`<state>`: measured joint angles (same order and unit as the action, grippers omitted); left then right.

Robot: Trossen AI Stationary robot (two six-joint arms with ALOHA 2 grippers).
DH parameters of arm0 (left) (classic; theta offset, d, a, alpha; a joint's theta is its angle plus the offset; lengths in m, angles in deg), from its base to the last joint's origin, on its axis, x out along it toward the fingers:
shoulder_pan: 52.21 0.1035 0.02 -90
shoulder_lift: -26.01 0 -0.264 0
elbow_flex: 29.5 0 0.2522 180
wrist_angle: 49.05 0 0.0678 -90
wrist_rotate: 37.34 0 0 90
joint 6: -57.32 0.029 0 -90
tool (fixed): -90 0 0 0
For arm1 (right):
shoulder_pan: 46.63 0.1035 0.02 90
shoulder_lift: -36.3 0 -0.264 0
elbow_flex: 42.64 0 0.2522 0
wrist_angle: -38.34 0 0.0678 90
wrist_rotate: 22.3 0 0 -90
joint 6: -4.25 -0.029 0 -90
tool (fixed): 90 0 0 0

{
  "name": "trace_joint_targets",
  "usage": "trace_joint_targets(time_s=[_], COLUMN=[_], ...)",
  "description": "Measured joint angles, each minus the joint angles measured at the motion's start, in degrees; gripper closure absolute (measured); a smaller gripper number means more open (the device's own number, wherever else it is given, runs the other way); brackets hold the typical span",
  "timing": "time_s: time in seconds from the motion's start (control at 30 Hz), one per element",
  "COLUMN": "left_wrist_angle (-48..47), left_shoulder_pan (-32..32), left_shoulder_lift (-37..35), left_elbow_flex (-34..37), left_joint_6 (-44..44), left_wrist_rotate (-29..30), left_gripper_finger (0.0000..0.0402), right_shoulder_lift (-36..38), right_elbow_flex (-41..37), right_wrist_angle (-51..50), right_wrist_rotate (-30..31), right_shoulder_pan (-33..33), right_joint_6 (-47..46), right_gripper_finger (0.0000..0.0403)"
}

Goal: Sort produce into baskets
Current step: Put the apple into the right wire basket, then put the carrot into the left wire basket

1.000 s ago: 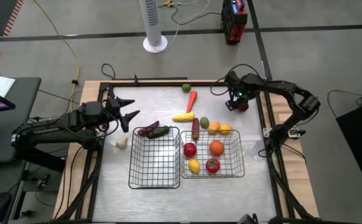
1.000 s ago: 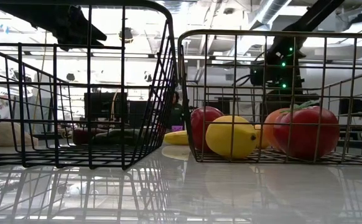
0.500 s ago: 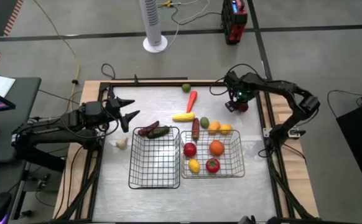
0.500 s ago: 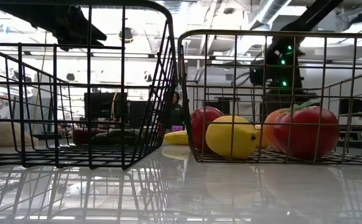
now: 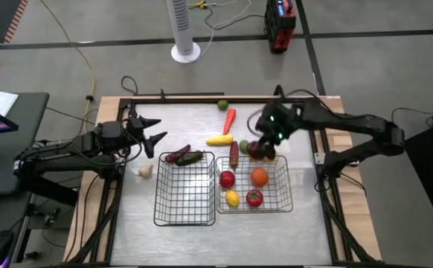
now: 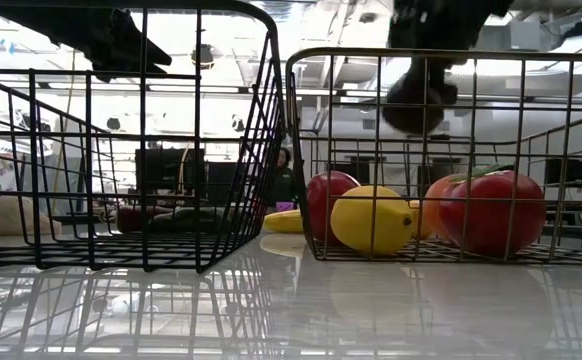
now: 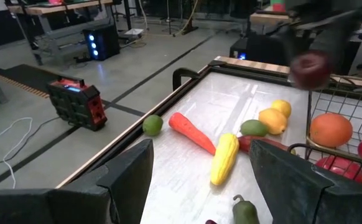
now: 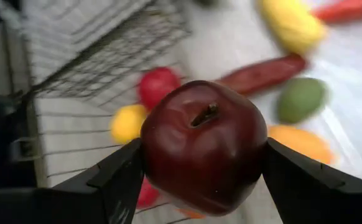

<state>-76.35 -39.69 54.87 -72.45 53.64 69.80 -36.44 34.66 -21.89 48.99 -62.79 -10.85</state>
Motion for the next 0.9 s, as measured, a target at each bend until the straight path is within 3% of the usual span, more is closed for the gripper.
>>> trace_joint_targets(time_s=[0.13,0.23,0.4,0.53,0.77,0.9], left_wrist_angle=[0.1,0.1,0.1,0.1,0.1,0.6], left_shoulder_pan=[0.0,0.0,0.0,0.0,0.0,0.0], left_shoulder_lift=[0.0,0.0,0.0,0.0,0.0,0.0], left_elbow_flex=[0.0,0.0,0.0,0.0,0.0,0.0], left_joint_6=[0.0,0.1,0.1,0.1,0.1,0.5], left_wrist_rotate=[0.0,0.0,0.0,0.0,0.0,0.0], left_gripper_finger=[0.0145,0.0145,0.0145,0.0145,0.0145,0.0145], right_shoulder_lift=[2.3,2.2,-0.3,-1.2,-1.9,-6.6], right_elbow_flex=[0.0,0.0,0.0,0.0,0.1,0.1], right_wrist_angle=[0.2,-0.2,0.0,0.1,1.9,7.7], right_wrist_rotate=[2.3,9.0,12.5,12.6,15.1,16.2], right_shoulder_pan=[8.0,13.5,17.0,14.7,4.7,-1.3], right_joint_6=[-5.4,-8.3,-10.0,-9.3,-5.6,-1.0], right_gripper_finger=[0.0083,0.0078,0.0037,0.0008,0.0022,0.0023])
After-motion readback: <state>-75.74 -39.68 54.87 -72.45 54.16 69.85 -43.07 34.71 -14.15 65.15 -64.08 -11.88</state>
